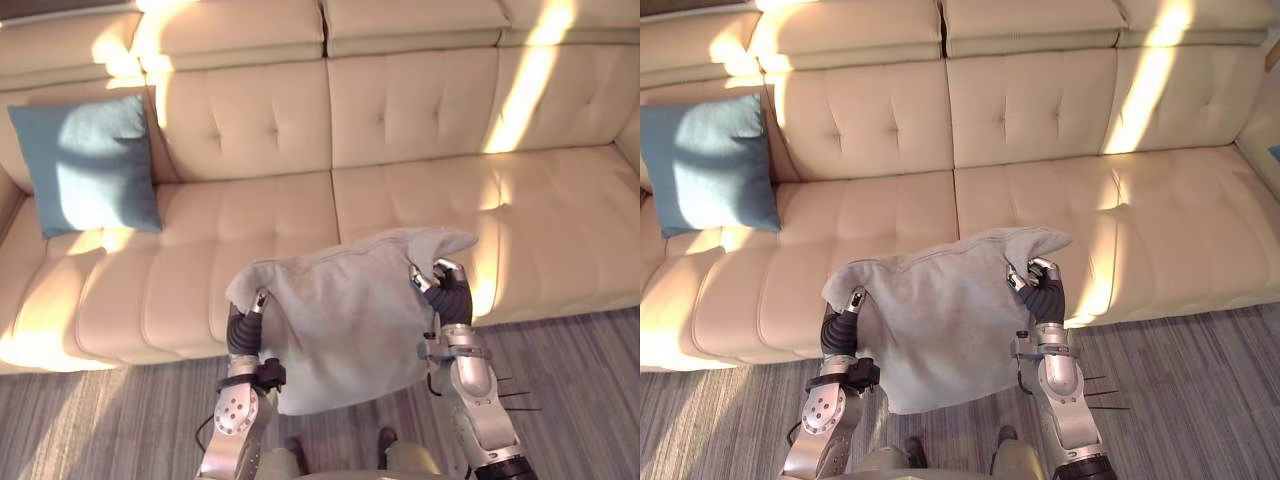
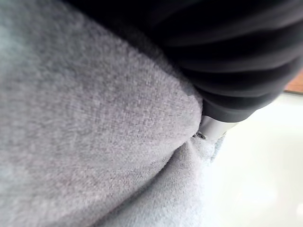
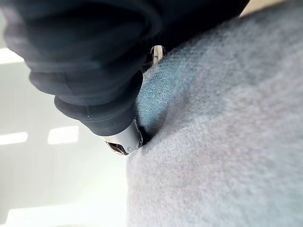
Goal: Pick up cushions and gather them together orderly.
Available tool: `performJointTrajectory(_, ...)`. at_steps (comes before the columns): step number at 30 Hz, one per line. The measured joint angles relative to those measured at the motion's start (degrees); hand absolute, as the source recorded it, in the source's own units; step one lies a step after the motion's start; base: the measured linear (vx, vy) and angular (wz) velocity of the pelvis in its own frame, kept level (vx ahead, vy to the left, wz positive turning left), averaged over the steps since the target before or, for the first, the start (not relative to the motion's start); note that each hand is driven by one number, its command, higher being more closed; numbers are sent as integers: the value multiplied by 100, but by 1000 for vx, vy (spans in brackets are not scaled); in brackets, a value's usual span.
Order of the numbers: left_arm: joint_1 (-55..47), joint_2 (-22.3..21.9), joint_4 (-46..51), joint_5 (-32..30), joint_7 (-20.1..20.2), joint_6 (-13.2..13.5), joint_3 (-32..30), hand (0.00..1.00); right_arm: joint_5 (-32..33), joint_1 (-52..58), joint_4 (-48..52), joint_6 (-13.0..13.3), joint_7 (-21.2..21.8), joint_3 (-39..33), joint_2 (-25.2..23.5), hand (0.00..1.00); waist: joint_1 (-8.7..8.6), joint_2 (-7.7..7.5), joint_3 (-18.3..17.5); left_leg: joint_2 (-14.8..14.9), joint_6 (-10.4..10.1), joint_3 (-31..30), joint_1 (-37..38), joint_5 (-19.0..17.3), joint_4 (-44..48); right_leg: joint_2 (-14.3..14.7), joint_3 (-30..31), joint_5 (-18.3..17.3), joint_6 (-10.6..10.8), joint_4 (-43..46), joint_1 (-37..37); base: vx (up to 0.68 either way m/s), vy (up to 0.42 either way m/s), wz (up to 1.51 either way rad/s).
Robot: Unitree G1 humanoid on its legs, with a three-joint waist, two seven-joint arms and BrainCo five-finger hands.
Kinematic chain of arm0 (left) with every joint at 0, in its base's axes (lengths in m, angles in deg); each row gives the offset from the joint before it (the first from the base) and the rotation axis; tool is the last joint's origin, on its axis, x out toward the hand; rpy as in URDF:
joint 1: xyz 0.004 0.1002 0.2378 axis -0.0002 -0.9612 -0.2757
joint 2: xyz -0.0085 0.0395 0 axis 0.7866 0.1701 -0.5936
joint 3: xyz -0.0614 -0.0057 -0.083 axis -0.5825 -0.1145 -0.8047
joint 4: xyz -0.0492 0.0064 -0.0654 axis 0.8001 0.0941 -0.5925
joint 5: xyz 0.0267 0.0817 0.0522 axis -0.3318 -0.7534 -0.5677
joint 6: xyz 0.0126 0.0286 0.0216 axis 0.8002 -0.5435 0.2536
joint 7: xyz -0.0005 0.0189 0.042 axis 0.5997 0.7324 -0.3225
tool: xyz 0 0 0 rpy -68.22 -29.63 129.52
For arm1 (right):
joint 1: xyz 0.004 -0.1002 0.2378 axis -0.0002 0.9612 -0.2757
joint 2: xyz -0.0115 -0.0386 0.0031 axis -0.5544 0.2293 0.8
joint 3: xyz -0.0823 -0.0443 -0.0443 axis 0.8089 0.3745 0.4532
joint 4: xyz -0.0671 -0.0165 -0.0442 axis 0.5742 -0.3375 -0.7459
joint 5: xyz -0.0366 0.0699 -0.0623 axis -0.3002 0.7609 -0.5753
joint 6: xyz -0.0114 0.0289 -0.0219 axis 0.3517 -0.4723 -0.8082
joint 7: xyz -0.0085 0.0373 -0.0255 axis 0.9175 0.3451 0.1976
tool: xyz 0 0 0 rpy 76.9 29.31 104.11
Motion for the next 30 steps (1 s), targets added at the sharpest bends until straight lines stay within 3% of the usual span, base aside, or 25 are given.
performJointTrajectory(3,-2,195,6,0,39,-110,55,100,-145,-13,-187,-1,-2,0,14,100,-34,-78,11,-111,60,-23,433,-161,-13,-203,113,102,57,1714,-498,64,73,13)
performJointTrajectory(4,-4,221,13,0,39,-160,54,100,-225,-20,-284,-8,-2,8,43,100,-48,-30,33,-105,186,-45,585,-288,-22,-257,109,233,-29,2233,-718,71,43,8)
performJointTrajectory(5,-2,229,14,0,39,-161,49,100,-225,-26,-337,-8,-2,20,74,100,-50,29,62,-107,263,-71,631,-369,-20,-272,83,41,-39,2339,-768,85,19,2)
performJointTrajectory(6,1,234,49,0,34,-161,33,100,-225,-70,-454,-23,-2,67,82,100,-8,17,20,-111,314,-113,644,-499,-15,-272,35,-314,-17,2286,-1016,131,-8,-1)
performJointTrajectory(7,3,251,96,0,34,-158,36,100,-224,-103,-492,-83,-1,114,121,100,-20,24,23,-106,317,-169,645,-537,-72,-184,0,-330,-24,1763,-1259,136,-26,1)
performJointTrajectory(8,10,267,97,-1,34,-156,37,100,-224,-93,-493,-94,0,131,165,100,-49,32,27,-104,316,-208,648,-537,-121,-127,4,-290,-7,1380,-1342,189,-60,28)
performJointTrajectory(9,23,315,96,-1,37,-168,41,100,-224,-65,-497,-126,2,137,268,100,-152,30,31,-133,305,-343,741,-535,-290,-1,45,81,98,208,-1384,278,-100,55)
performJointTrajectory(10,24,366,94,-4,45,-177,89,100,-224,12,-481,-131,6,134,342,100,-220,-50,-5,-227,84,-471,889,-504,-433,11,88,604,167,-736,-1314,336,-125,63)
performJointTrajectory(11,24,407,94,-5,49,-179,126,100,-224,59,-472,-131,7,135,370,100,-251,-117,-9,-295,-72,-516,997,-472,-465,-3,142,851,115,-1095,-1278,467,-221,76)
performJointTrajectory(12,41,347,-34,-7,66,-197,283,100,-221,182,-452,-137,6,105,521,100,-339,41,-20,-256,-261,-743,1128,-567,-483,53,316,1623,-2,-961,-1226,320,-164,51)
performJointTrajectory(13,33,246,-72,-7,110,-224,313,100,-218,200,-452,-161,7,85,588,100,-323,235,-46,-159,-325,-826,1140,-532,-491,122,218,1500,-37,-816,-1250,419,-166,50)
performJointTrajectory(14,71,180,-104,-14,201,-241,325,100,-218,213,-450,-207,8,-5,584,100,-341,339,-47,-55,-522,-1046,1062,-385,-319,156,119,1328,-116,-606,-1319,355,-141,21)
performJointTrajectory(15,126,147,-159,-14,234,-241,342,100,-219,213,-449,-251,20,-88,561,100,-336,343,-47,6,-645,-1208,824,-264,31,150,15,1203,-182,-547,-1313,494,-235,46)
performJointTrajectory(16,344,130,-360,-12,320,-244,368,100,-221,218,-449,-300,23,-182,588,100,-324,314,-25,155,-788,-1309,281,14,1115,140,-130,1079,-264,-637,-1135,380,-244,45)
performJointTrajectory(17,424,121,-453,-11,348,-251,367,100,-221,220,-449,-316,24,-214,593,100,-321,315,-20,256,-791,-1277,38,203,1633,150,-189,1060,-281,-764,-991,414,-236,48)
performJointTrajectory(18,507,104,-595,-9,404,-255,371,100,-218,226,-437,-330,24,-247,603,100,-274,306,-10,562,-684,-1027,-361,339,2609,212,-275,1042,-320,-1090,-566,334,-165,19)
performJointTrajectory(19,502,101,-595,-9,407,-256,383,100,-216,241,-401,-331,23,-253,602,100,-247,300,-7,656,-594,-887,-436,285,2850,234,-294,1040,-343,-1219,-413,313,-132,7)
performJointTrajectory(21,510,87,-581,-9,432,-249,477,100,-215,314,-109,-328,20,-340,601,100,-189,242,20,743,-163,-396,-728,19,2981,224,-327,997,-424,-1618,26,251,-34,0)
performJointTrajectory(22,526,73,-564,-10,446,-248,475,100,-216,242,56,-312,19,-375,602,100,-178,261,8,674,59,-201,-953,-129,2593,201,-299,998,-424,-1786,121,234,3,-1)
performJointTrajectory(24,536,73,-565,-11,464,-257,475,100,-216,132,72,-262,19,-392,602,100,-172,281,-5,430,100,-257,-1120,-147,1604,144,-249,1069,-313,-1854,114,188,88,-21)
performJointTrajectory(25,532,55,-557,-24,474,-265,521,100,-216,129,62,-263,19,-478,612,100,-165,380,-41,302,42,-350,-1066,463,461,218,-166,1060,-219,-1858,87,183,127,-41)
performJointTrajectory(26,534,56,-548,-42,486,-259,535,100,-219,113,41,-264,23,-511,621,100,-153,472,-44,343,24,-367,-1055,853,117,347,-105,1046,-166,-1873,89,153,124,-43)
performJointTrajectory(27,562,161,-576,-79,493,-299,529,100,-217,103,-132,-286,25,-524,435,100,-206,310,-52,235,16,-300,-921,882,-85,288,-5,1117,-62,-1935,80,132,99,-29)
performJointTrajectory(30,568,283,-568,-178,500,-302,528,100,-218,111,-235,-289,89,-557,326,100,-222,177,-58,-38,129,-31,-639,976,-580,99,278,1175,30,-2086,83,129,129,-31)
